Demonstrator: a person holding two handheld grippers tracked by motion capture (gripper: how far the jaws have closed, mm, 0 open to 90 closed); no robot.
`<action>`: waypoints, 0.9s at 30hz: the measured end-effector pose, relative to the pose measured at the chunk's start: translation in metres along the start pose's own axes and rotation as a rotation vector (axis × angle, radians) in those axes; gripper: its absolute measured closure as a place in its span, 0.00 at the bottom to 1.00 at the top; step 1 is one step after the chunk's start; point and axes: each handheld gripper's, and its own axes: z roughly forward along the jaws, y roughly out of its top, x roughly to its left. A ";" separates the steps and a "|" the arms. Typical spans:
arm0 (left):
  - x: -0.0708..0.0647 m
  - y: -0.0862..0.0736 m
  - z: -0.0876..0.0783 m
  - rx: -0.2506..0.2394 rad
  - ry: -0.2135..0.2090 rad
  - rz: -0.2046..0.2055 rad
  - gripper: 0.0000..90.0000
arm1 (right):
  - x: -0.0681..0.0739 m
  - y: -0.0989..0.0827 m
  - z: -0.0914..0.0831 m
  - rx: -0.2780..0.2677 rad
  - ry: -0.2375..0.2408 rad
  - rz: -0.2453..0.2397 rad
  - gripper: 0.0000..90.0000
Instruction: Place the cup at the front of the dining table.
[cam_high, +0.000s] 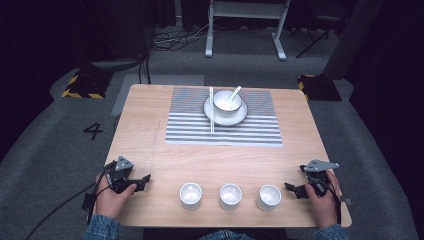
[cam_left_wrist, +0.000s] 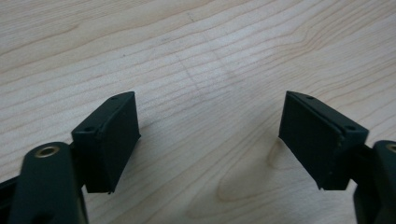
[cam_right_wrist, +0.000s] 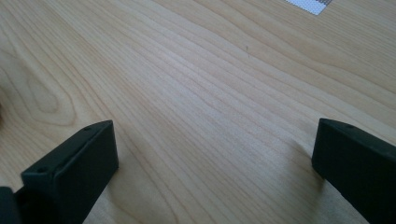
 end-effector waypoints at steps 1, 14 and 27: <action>0.000 0.000 0.000 0.000 0.000 0.000 0.24 | 0.000 0.000 0.000 0.000 0.000 0.000 0.00; -0.031 0.018 -0.036 -0.078 -0.037 0.012 0.25 | 0.000 0.000 0.000 0.000 0.000 0.000 0.00; -0.057 0.029 -0.063 -0.185 -0.067 0.049 0.25 | 0.000 0.000 0.000 0.000 0.000 0.000 0.00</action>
